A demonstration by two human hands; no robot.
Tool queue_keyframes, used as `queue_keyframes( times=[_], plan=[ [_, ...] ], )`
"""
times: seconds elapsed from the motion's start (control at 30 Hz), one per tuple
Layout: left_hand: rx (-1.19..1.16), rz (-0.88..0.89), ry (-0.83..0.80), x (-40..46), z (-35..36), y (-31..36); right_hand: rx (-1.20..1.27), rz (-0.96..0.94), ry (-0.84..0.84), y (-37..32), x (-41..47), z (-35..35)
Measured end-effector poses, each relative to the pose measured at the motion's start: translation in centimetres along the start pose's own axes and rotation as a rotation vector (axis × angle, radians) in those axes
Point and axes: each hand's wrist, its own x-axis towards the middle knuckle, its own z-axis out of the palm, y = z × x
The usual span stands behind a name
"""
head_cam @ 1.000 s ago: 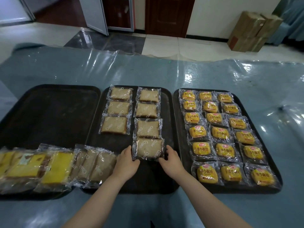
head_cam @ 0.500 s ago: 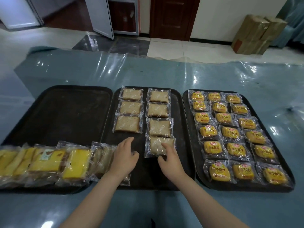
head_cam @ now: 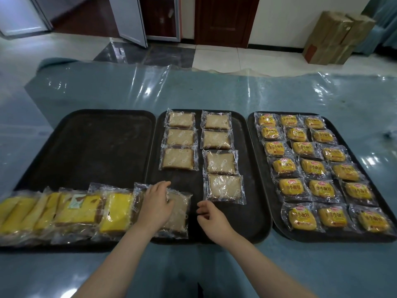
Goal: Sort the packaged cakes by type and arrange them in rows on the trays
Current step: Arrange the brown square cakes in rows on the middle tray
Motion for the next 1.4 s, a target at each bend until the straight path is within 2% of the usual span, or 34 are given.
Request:
queue_keyframes(
  times=[0.2,0.37,0.53,0.9,1.17,1.4],
  plan=[
    [-0.040,0.031,-0.013,-0.3,-0.1,-0.3,0.234,0.123,0.025,-0.3,0.0,2.4],
    [-0.088,0.011,-0.027,-0.5,-0.1,-0.4,0.343,0.134,0.084,-0.7,-0.4,3.4],
    [-0.190,-0.034,-0.021,-0.7,-0.2,-1.0,0.339,0.088,0.100,-0.7,-1.2,4.4],
    [-0.214,0.025,-0.053,-1.0,-0.7,-1.1,0.350,0.047,0.114,-1.5,-1.3,5.4],
    [-0.485,-0.155,-0.088,-0.9,-1.1,-1.0,0.368,0.056,0.107,-1.4,-1.5,4.6],
    [-0.730,-0.253,-0.091,-1.6,-0.7,-0.9,0.490,0.157,0.111,-1.1,-2.0,2.6]
  ],
)
